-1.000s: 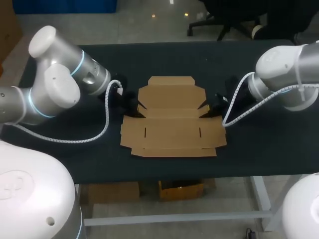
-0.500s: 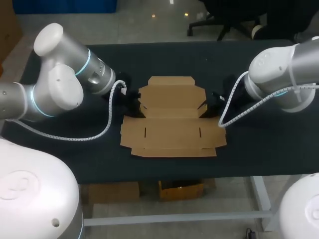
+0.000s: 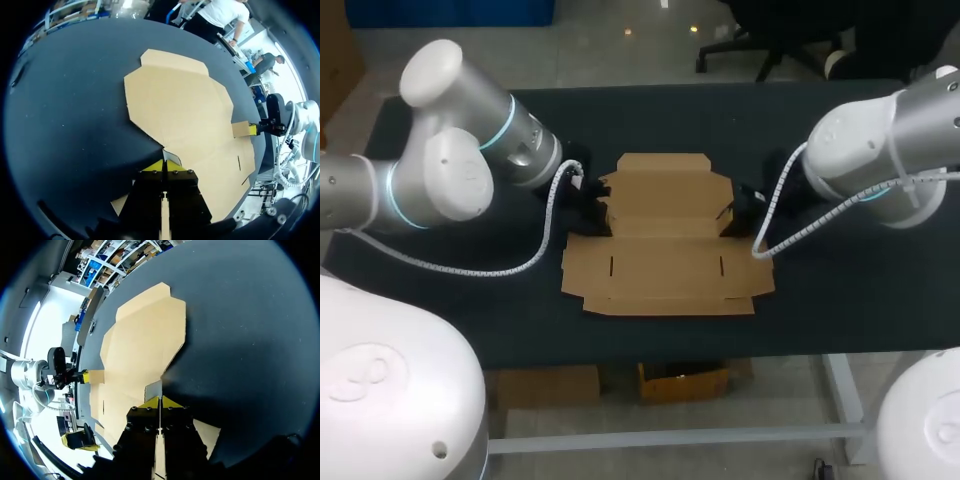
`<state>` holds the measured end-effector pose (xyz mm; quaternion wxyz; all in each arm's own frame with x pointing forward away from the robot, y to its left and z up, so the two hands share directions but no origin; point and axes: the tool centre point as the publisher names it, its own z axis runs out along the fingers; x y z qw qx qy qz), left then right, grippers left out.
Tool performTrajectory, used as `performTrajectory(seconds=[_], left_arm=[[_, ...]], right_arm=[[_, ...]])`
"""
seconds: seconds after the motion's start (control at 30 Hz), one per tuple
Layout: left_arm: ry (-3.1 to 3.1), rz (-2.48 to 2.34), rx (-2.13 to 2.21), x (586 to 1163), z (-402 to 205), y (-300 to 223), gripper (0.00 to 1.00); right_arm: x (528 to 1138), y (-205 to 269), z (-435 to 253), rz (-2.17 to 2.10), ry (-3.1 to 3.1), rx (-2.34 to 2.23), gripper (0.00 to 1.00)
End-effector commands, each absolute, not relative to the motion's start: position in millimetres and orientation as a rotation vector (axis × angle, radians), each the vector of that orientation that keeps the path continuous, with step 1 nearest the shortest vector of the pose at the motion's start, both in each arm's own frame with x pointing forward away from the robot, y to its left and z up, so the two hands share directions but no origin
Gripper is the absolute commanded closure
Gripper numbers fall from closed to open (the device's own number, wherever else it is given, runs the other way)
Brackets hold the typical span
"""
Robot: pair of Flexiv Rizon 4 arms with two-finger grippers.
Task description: Assemble the packaging by folding the flat box into shape, placing the metal phone stand inside, and closing the box properly
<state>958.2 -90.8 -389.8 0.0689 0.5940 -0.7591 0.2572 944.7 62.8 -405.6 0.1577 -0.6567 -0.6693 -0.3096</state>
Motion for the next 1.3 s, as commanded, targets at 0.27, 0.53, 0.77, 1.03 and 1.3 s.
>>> performTrajectory(seconds=[0.27, 0.53, 0.77, 1.03, 1.3], left_arm=[[-2.318, 0.756, 1.813, 954.3, -386.5, -99.2, 1.0], [-2.329, 0.752, 1.804, 955.3, -386.2, -102.4, 1.0], [-2.337, 0.752, 1.801, 954.1, -386.1, -104.9, 1.0], [-2.347, 0.74, 1.786, 955.4, -388.4, -109.9, 1.0], [-2.355, 0.735, 1.776, 955.8, -389.9, -113.5, 1.0]], right_arm=[[949.6, 68.7, -406.8, -0.861, -1.934, -1.891, 1.0], [958.0, 75.2, -409.6, -0.849, -1.954, -1.891, 1.0], [961.0, 83.3, -409.1, -0.841, -1.974, -1.877, 1.0], [960.4, 87.3, -409.7, -0.822, -1.985, -1.882, 1.0], [960.5, 89.3, -409.5, -0.817, -1.99, -1.88, 1.0]])
